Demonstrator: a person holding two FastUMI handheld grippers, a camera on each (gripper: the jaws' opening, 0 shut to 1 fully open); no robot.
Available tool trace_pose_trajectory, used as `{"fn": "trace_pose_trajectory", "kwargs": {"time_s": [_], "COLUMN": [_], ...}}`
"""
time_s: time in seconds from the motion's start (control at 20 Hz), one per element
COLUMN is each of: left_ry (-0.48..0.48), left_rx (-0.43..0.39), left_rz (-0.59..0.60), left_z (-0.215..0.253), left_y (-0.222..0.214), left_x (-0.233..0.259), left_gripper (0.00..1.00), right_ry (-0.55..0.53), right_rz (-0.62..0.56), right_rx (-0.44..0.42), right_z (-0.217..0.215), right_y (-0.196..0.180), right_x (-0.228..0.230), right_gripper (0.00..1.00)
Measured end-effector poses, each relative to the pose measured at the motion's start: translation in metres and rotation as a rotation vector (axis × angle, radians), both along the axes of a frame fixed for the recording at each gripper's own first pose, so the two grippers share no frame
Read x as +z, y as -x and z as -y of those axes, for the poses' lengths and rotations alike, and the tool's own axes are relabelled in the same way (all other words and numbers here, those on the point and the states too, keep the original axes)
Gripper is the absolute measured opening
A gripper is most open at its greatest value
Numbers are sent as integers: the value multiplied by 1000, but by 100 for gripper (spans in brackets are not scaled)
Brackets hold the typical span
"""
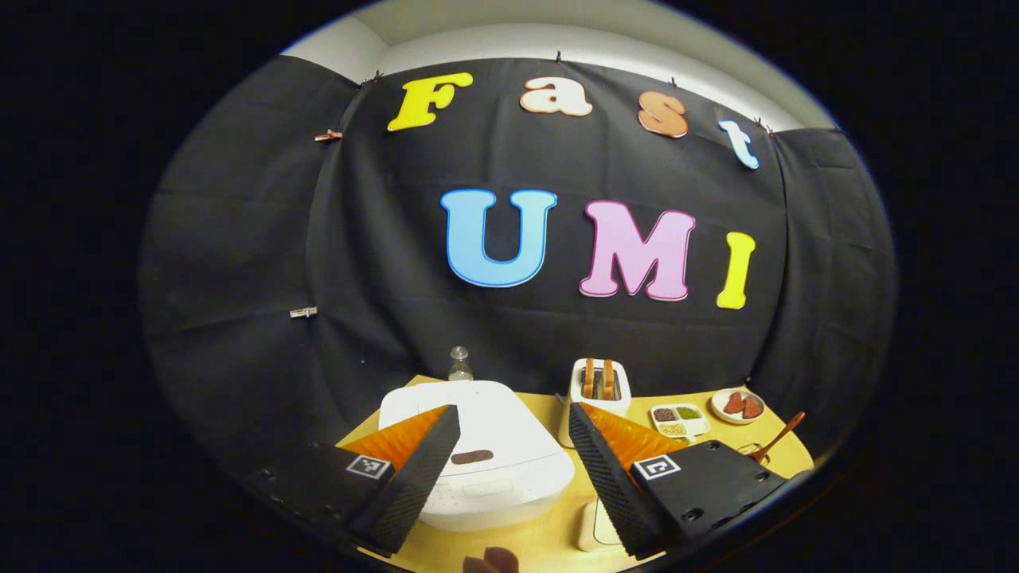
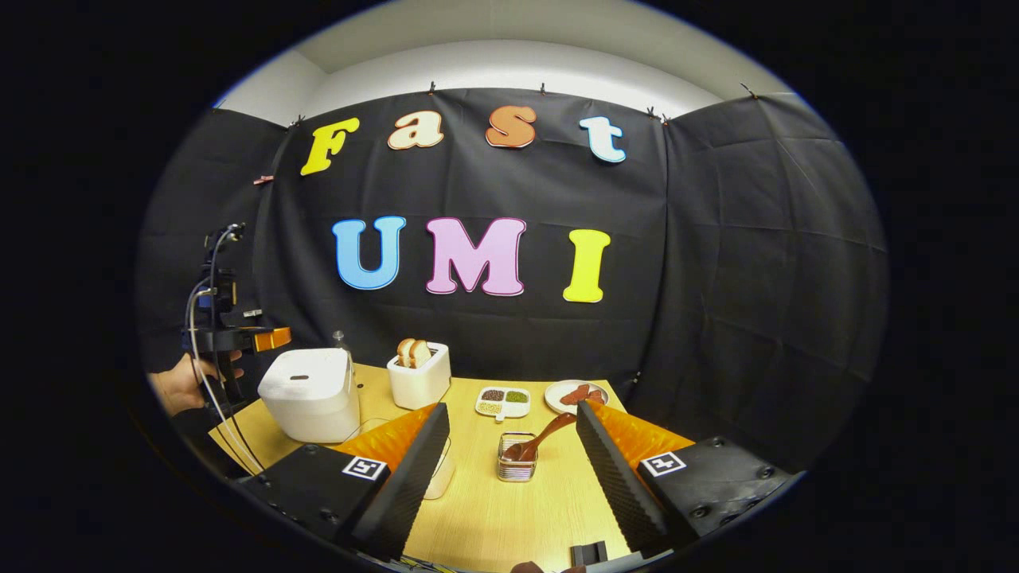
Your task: Close the left gripper, press the button to open the rice cooker; take a wooden spoon from the chopstick holder with the right hand, scoop a spoonful of rice and pour it into the rice cooker, then put the wooden spoon back into the chopstick holder.
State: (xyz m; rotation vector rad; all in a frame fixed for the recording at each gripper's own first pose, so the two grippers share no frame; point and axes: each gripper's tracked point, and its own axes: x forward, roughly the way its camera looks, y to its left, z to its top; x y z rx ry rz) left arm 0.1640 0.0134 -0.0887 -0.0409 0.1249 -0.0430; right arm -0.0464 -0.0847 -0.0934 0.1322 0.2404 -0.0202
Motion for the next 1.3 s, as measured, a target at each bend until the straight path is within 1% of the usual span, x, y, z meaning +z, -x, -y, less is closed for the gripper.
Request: {"fn": "trace_pose_trajectory", "kwargs": {"time_s": [0.1,0.4,0.6,0.8,1.0,1.3], "left_ry": [16,34,21,2,31,16], "left_rx": [-25,-60,-90,-107,-155,-177], "left_rz": [29,105,168,176,181,195], "left_z": [4,-4,-10,-9,4,11], "left_y": [21,83,123,154,170,169], "left_x": [12,42,62,64,65,69], "left_gripper": [95,95,95,95,95,95], "right_ry": [9,17,21,25,20,28], "right_rz": [3,45,82,111,137,145], "right_rx": [11,32,39,36,56,80], "right_z": [-5,-20,-27,-28,-33,-45], "right_y": [-4,-15,-19,-18,-17,-17], "right_x": [2,19,32,45,54,58], "right_gripper": [100,100,100,100,99,99]}}
